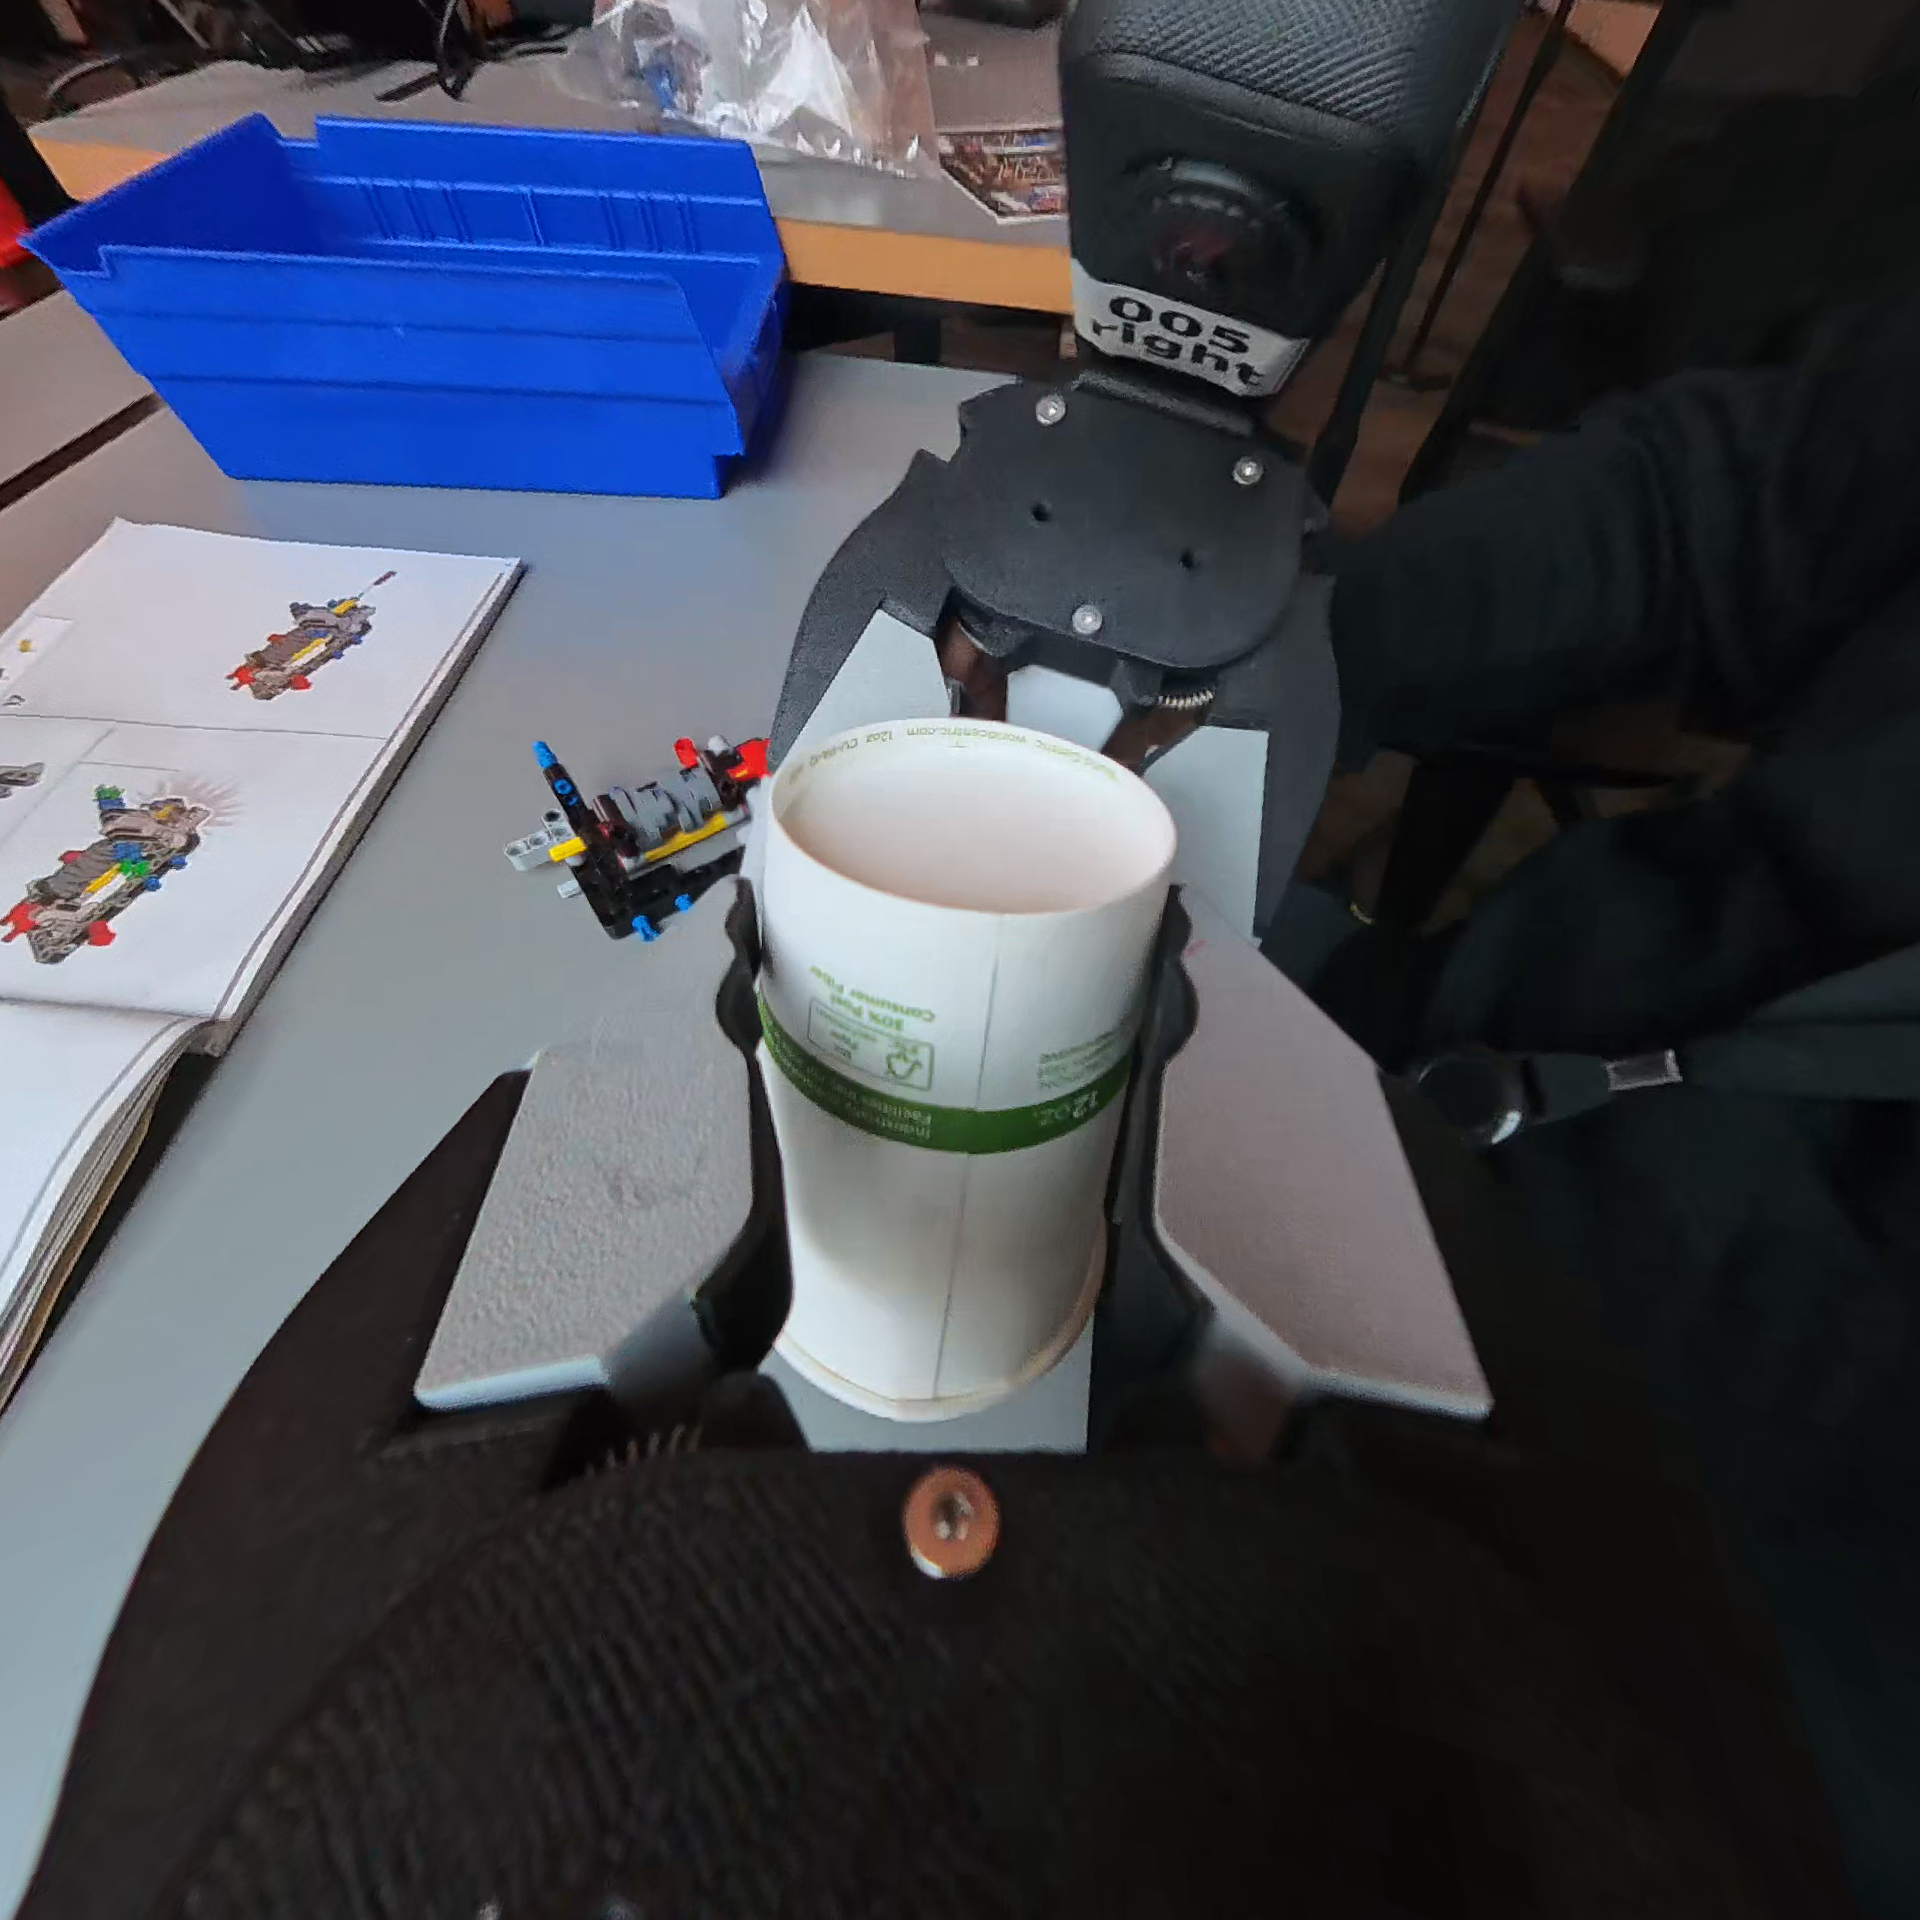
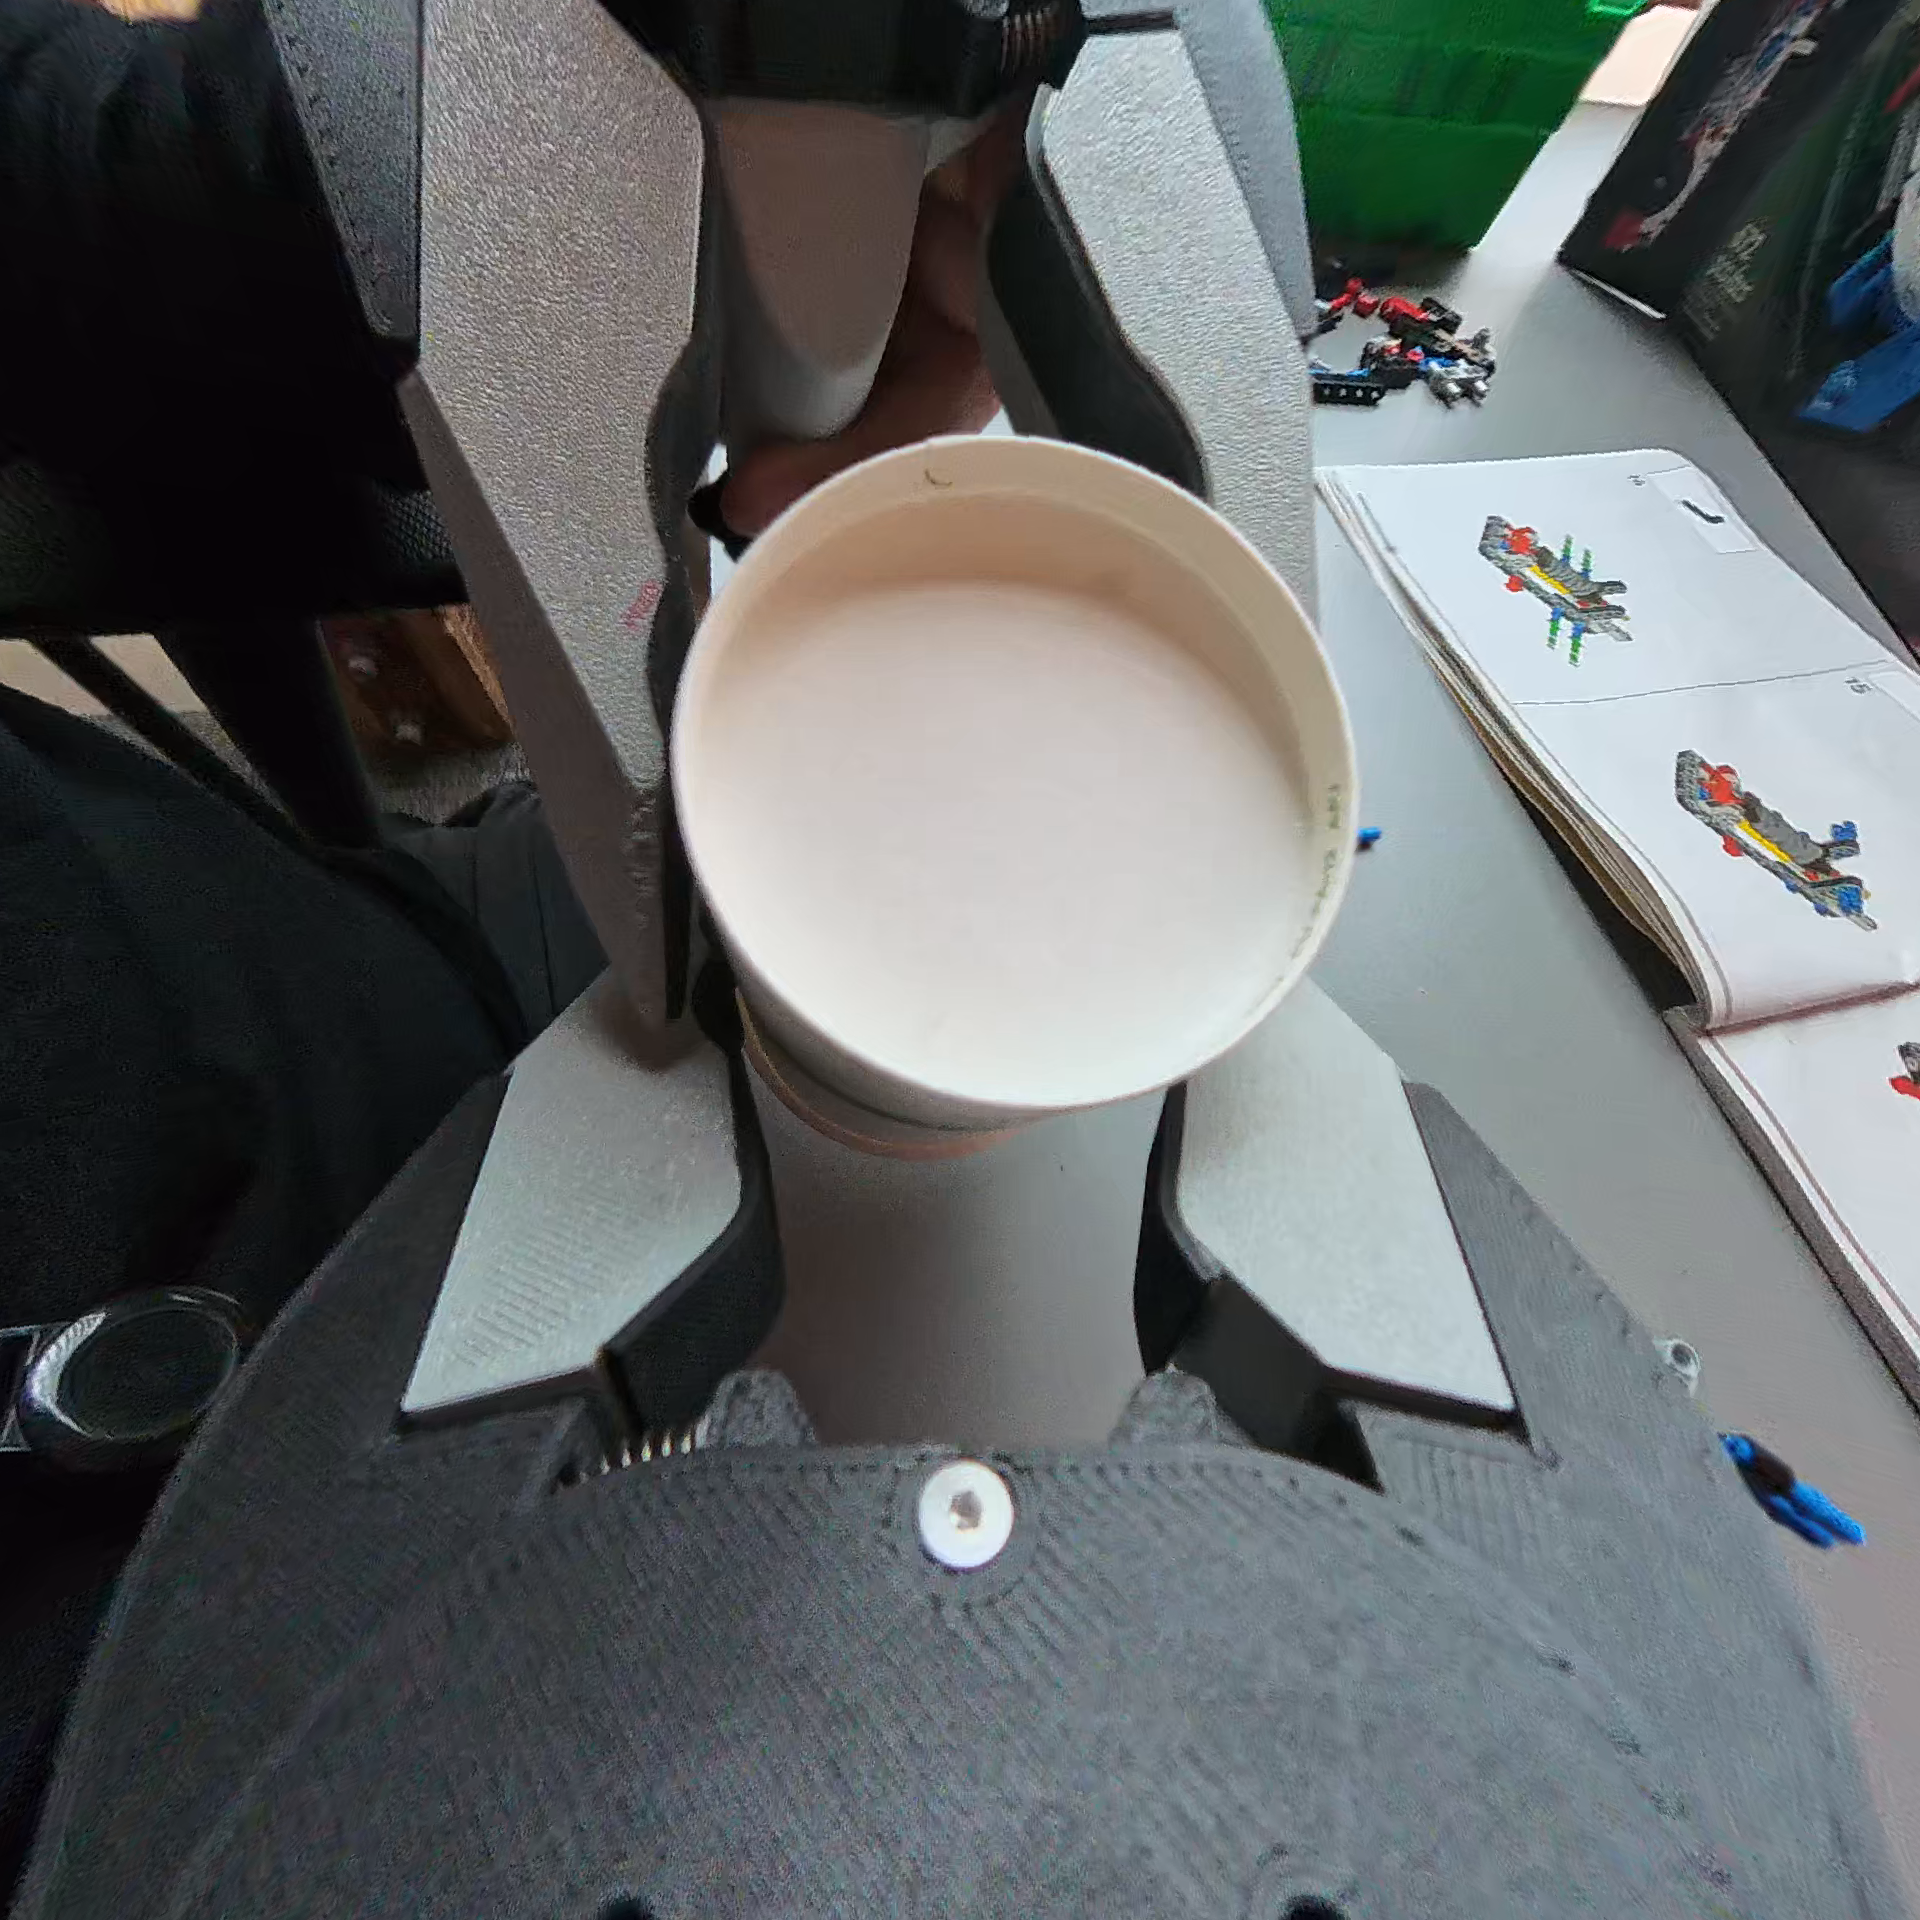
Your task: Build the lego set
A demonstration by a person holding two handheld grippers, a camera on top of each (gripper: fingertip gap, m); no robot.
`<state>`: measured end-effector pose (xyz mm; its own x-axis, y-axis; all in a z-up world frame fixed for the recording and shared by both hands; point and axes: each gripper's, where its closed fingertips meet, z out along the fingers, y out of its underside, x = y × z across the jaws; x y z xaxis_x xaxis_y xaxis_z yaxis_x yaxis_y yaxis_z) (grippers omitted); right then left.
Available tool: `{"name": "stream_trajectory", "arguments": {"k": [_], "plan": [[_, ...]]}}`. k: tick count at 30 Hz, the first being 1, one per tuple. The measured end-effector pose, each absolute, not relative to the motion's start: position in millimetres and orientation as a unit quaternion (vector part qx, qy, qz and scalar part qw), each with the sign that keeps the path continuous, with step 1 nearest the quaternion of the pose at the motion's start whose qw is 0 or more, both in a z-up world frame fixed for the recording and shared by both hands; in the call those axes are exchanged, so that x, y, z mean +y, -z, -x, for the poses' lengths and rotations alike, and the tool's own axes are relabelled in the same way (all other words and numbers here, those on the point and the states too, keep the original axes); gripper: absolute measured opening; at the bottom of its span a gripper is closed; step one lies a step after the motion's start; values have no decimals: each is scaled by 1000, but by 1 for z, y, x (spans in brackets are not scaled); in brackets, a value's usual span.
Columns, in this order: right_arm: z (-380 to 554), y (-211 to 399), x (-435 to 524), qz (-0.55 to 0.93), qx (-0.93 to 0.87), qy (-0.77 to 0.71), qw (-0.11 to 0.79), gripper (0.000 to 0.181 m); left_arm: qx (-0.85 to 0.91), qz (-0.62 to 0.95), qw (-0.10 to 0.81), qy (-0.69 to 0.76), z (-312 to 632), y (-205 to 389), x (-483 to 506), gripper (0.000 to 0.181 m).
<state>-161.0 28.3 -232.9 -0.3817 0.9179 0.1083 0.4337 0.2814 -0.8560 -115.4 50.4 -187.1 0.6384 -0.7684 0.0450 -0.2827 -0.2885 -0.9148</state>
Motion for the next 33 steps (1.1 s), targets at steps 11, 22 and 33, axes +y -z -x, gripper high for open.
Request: {"name": "stream_trajectory", "arguments": {"k": [11, 22, 33], "plan": [[111, 160, 143, 537, -605, -435, 395, 81, 313, 774, 495, 240, 146, 199, 68, 73], [-29, -6, 541, 693, -414, -210, 551, 82, 287, 790, 527, 128, 203, 229, 119, 64], [-129, 201, 747, 887, -300, -20, 349, 88, 279, 791, 529, 130, 221, 252, 136, 36]]}}
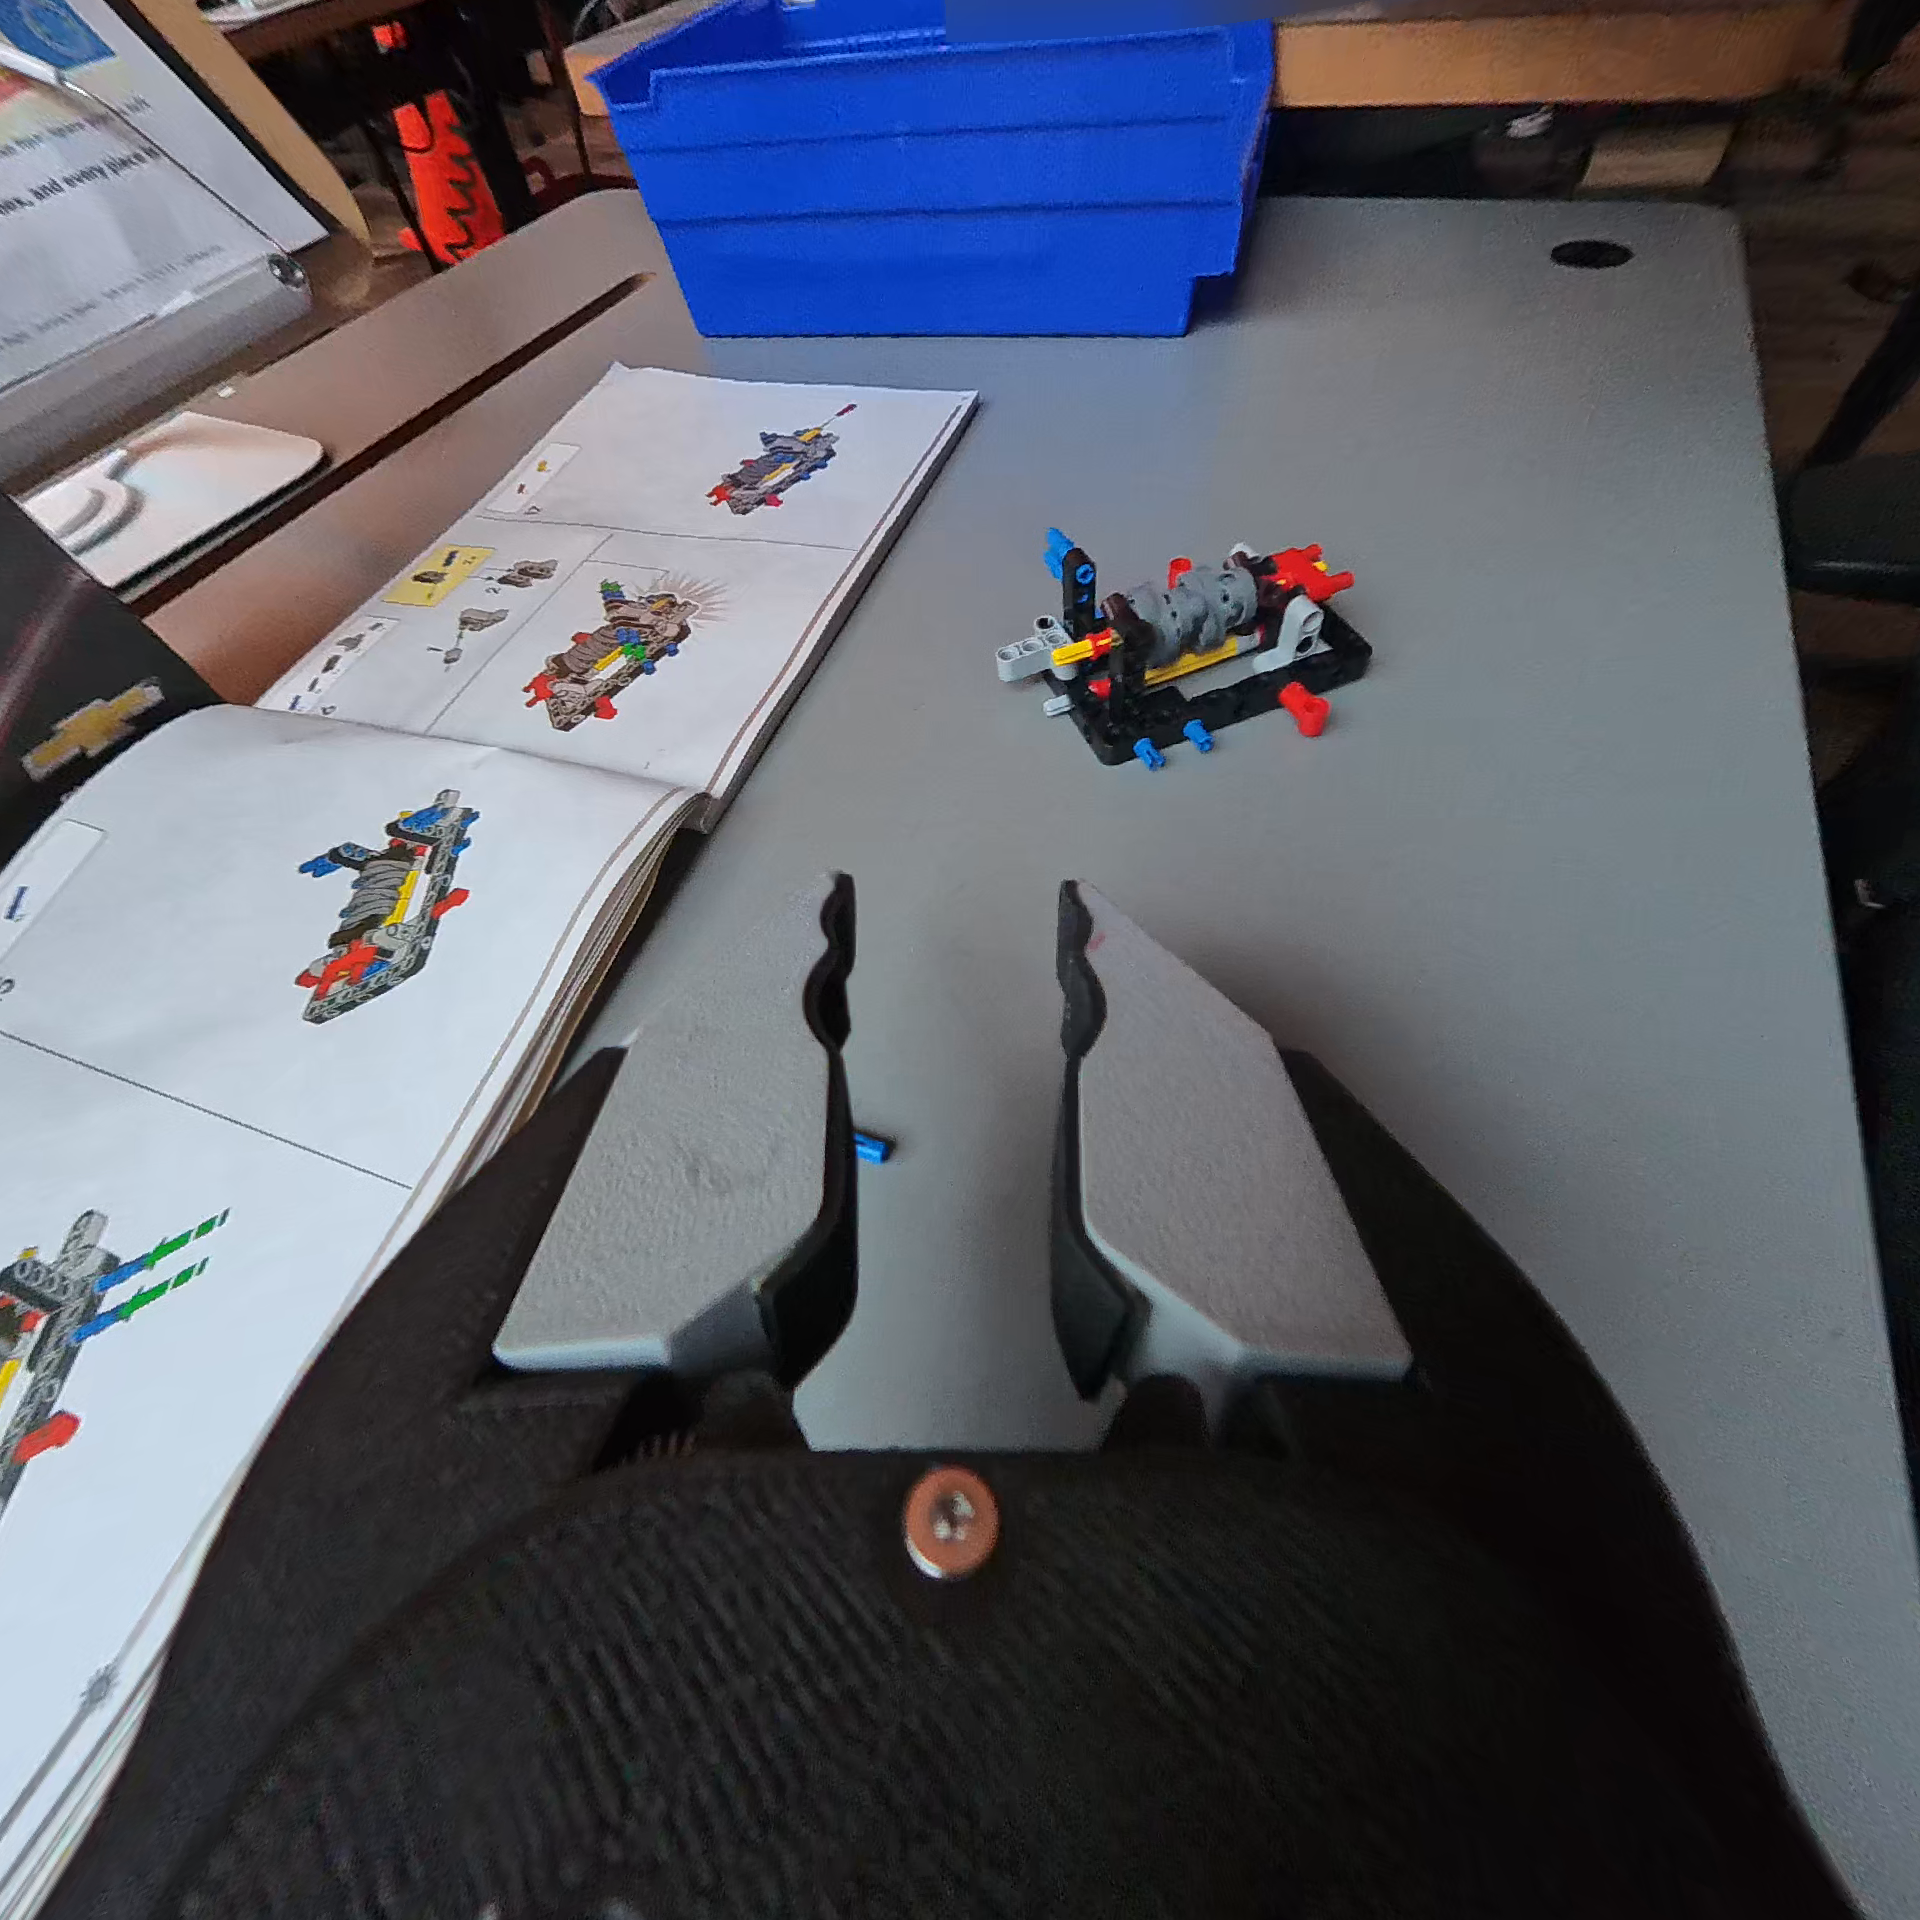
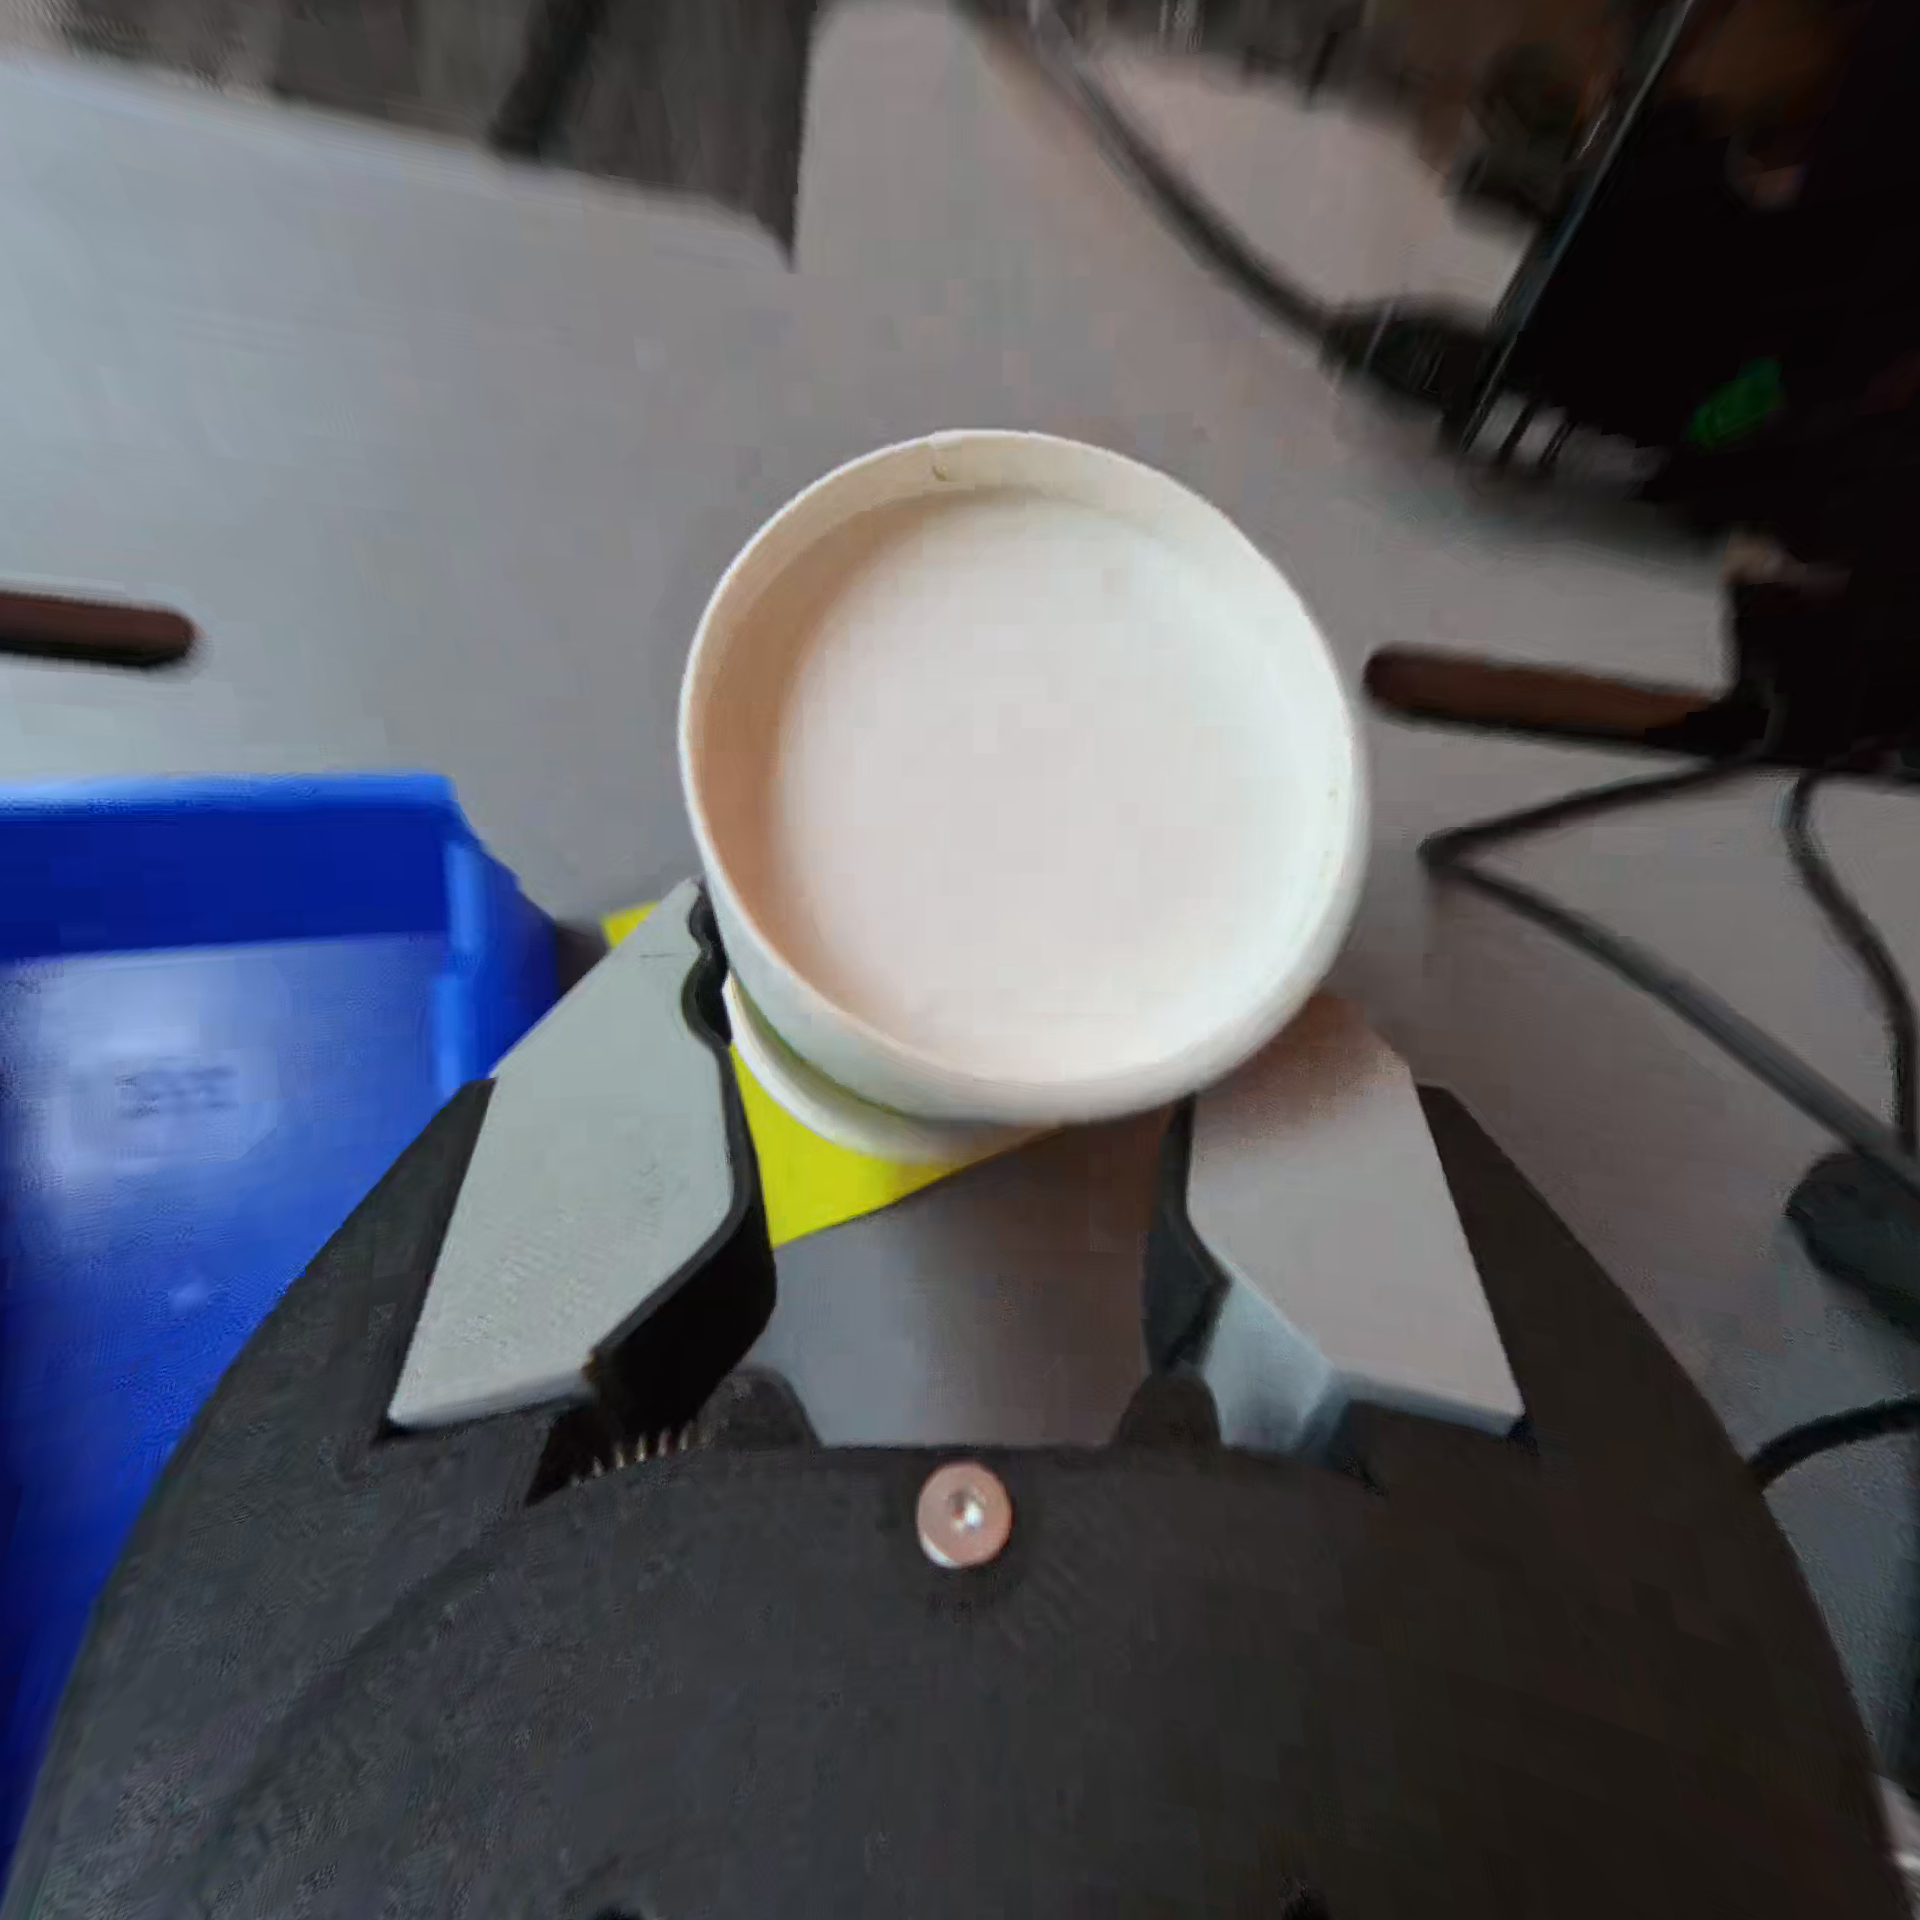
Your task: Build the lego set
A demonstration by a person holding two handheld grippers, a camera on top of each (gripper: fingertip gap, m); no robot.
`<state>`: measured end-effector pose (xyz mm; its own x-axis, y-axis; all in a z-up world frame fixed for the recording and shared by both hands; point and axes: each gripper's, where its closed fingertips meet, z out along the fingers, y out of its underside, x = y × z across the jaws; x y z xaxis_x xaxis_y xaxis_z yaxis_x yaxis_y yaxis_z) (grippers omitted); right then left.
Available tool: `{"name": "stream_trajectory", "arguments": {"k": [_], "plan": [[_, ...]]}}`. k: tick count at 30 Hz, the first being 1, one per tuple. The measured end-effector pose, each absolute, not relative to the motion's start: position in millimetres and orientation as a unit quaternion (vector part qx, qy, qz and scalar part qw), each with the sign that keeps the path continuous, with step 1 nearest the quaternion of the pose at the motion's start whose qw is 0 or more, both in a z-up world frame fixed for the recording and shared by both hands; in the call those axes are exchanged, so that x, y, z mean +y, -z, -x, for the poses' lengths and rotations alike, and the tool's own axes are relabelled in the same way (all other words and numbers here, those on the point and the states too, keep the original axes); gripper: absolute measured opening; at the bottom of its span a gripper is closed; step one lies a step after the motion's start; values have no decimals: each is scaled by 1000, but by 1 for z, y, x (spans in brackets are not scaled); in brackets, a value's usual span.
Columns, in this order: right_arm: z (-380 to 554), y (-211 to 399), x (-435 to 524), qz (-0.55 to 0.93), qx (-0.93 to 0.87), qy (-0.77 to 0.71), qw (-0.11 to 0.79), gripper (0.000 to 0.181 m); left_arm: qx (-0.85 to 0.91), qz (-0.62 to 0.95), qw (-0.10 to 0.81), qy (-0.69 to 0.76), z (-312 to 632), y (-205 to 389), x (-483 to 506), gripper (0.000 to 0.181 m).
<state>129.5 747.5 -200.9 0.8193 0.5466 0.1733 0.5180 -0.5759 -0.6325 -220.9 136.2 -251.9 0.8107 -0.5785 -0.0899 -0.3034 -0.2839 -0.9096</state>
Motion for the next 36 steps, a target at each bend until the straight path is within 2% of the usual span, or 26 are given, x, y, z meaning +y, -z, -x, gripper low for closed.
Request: {"name": "stream_trajectory", "arguments": {"k": [1, 2, 7, 12, 18, 22, 24, 28, 31, 33, 36], "plan": [[-137, 227, 746, 903, -301, -2, 306, 93, 276, 792, 527, 137, 221, 252, 136, 38], [-135, 235, 747, 906, -292, -20, 304, 86, 273, 794, 525, 140, 222, 253, 137, 40], [-144, 233, 743, 904, -295, 6, 309, 86, 280, 789, 527, 148, 220, 251, 135, 45], [-139, 202, 727, 888, -315, 40, 332, 88, 274, 779, 541, 160, 221, 245, 133, 46], [-163, 184, 699, 915, -247, 66, 312, 93, 278, 773, 547, 159, 220, 244, 131, 49], [-153, 137, 671, 889, -255, 46, 377, 89, 281, 774, 546, 154, 219, 245, 130, 51], [-143, 110, 648, 871, -271, 45, 409, 88, 275, 780, 545, 141, 222, 246, 133, 59], [-89, 66, 574, 817, -332, -30, 471, 87, 262, 783, 549, 127, 226, 246, 135, 66], [-35, 61, 483, 758, -396, -125, 503, 87, 260, 784, 550, 120, 226, 246, 132, 67], [1, 84, 405, 711, -461, -208, 489, 84, 258, 789, 545, 118, 226, 248, 126, 67], [34, 149, 292, 663, -542, -312, 411, 78, 253, 801, 531, 115, 228, 252, 117, 57]]}}
